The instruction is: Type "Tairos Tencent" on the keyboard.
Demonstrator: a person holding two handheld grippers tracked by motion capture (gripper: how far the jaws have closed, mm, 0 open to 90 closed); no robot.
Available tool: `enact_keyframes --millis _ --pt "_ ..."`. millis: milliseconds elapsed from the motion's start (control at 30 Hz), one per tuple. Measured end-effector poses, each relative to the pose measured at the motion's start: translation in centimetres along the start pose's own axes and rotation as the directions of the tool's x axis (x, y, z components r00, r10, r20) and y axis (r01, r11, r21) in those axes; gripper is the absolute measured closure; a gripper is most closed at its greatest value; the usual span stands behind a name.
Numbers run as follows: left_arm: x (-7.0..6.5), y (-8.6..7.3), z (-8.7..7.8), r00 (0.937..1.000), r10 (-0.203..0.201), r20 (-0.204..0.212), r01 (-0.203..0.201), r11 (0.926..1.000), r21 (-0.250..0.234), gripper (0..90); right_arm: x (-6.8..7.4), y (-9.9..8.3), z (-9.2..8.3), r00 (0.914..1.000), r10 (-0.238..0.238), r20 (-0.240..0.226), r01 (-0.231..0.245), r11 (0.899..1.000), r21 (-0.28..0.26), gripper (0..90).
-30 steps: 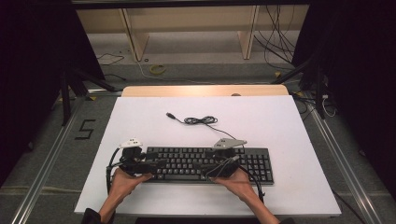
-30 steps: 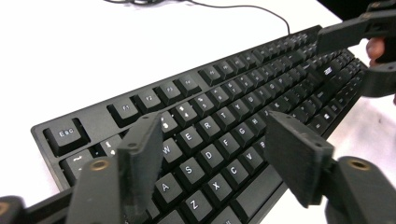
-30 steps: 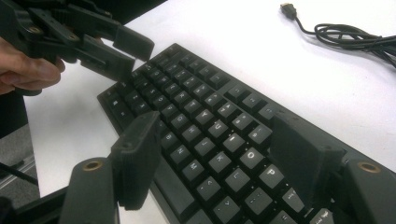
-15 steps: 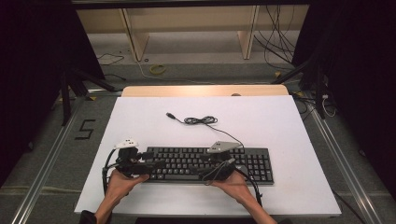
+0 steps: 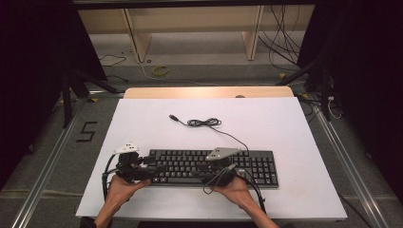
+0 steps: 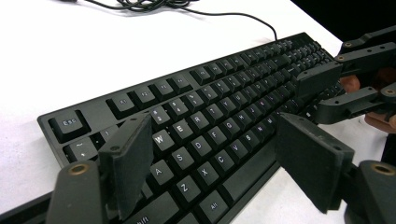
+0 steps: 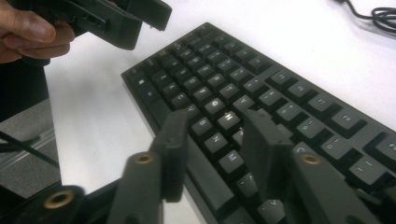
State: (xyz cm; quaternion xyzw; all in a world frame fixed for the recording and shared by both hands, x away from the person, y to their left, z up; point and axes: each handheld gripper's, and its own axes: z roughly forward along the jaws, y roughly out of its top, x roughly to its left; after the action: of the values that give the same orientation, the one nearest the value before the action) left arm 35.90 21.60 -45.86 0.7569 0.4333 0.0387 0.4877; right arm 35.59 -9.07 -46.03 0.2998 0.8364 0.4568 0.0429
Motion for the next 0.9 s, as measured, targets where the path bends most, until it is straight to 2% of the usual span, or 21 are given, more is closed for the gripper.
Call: enact_keyframes --millis 433,900 --pt "-0.3 -0.5 -0.2 0.9999 0.012 0.012 -0.012 0.9999 -0.003 27.3 0.3 -0.3 0.7 0.9997 -0.024 -0.008 0.024 0.999 0.029 81.7" --pt "-0.2 -1.0 -0.5 0.9999 0.007 0.012 -0.007 1.0 0.0 27.5 0.6 -0.7 1.6 0.9985 -0.055 0.003 0.054 0.995 0.085 90.0"
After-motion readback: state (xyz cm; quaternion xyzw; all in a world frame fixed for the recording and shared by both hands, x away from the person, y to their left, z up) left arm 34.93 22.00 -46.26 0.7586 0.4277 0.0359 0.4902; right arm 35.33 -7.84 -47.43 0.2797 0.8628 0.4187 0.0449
